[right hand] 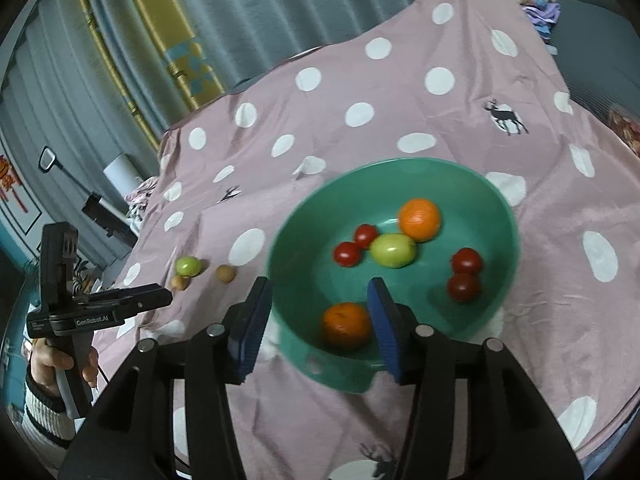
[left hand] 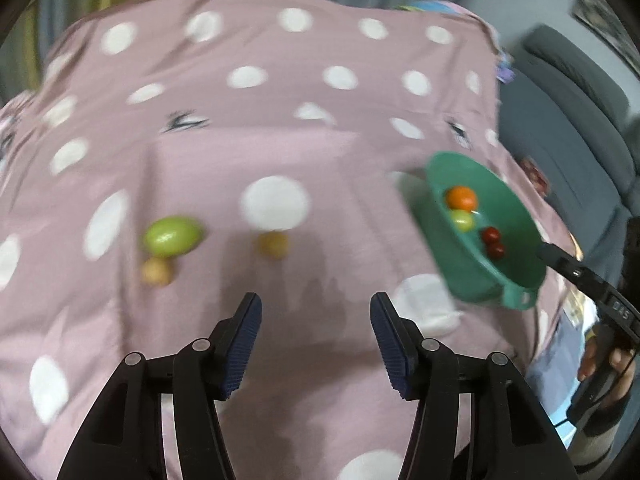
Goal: Organize fruits
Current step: 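Withdraw both tools from the bowl toward the small yellow fruits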
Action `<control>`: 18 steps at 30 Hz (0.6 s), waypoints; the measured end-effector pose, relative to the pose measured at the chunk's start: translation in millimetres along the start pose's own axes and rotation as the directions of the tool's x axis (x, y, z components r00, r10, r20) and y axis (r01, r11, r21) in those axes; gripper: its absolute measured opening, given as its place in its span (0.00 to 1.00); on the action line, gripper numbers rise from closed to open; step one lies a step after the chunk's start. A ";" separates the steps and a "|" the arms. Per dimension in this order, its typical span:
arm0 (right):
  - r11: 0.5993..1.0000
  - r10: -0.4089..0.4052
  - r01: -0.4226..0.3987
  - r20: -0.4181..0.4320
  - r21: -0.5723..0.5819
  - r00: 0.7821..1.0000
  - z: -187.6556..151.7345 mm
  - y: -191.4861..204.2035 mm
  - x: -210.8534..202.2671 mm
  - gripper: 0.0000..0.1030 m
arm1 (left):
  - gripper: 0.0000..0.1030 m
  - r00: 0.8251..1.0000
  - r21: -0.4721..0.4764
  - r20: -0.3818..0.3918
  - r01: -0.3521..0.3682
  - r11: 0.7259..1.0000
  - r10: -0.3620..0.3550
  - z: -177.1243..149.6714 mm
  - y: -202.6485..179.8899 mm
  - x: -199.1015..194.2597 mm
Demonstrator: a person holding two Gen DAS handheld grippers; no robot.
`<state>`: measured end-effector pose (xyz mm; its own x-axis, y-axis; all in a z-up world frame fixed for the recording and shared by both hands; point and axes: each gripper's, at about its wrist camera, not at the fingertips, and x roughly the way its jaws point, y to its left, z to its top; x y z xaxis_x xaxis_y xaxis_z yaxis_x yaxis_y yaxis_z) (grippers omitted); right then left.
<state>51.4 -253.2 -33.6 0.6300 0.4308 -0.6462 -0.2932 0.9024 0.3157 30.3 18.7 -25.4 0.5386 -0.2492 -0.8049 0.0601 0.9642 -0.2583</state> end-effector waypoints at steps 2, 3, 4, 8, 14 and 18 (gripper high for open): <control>1.000 0.013 -0.013 -0.005 -0.015 1.000 -0.9 8.9 1.8 0.50 | 0.54 1.000 -0.040 0.005 -0.026 0.999 0.026 -7.1 15.8 -6.3; 1.000 0.019 -0.019 -0.008 -0.022 1.000 -1.2 12.6 2.8 0.50 | 0.54 0.999 -0.057 0.005 -0.035 0.998 0.036 -10.7 22.7 -9.3; 0.999 0.026 -0.027 -0.013 -0.030 1.000 -1.7 16.5 4.4 0.50 | 0.54 0.999 -0.075 0.004 -0.046 0.996 0.046 -15.1 30.7 -12.6; 0.996 0.056 -0.058 -0.038 -0.070 0.998 -3.3 34.4 12.1 0.50 | 0.54 0.998 -0.113 0.007 -0.061 0.992 0.062 -29.0 49.4 -23.2; 0.986 0.081 -0.094 -0.095 -0.139 0.992 -8.7 63.0 27.9 0.50 | 0.55 0.998 -0.139 0.011 -0.054 0.989 0.056 -41.6 64.8 -31.0; 0.977 0.099 -0.122 -0.136 -0.177 0.986 -12.8 80.1 39.2 0.50 | 0.54 0.999 -0.141 0.014 -0.045 0.989 0.048 -44.4 68.7 -31.9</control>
<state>43.4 -163.9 -42.5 0.4942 0.5149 -0.7005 -0.4908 0.8303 0.2640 -20.0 88.8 -41.2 0.5530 -0.2013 -0.8085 -0.0834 0.9521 -0.2941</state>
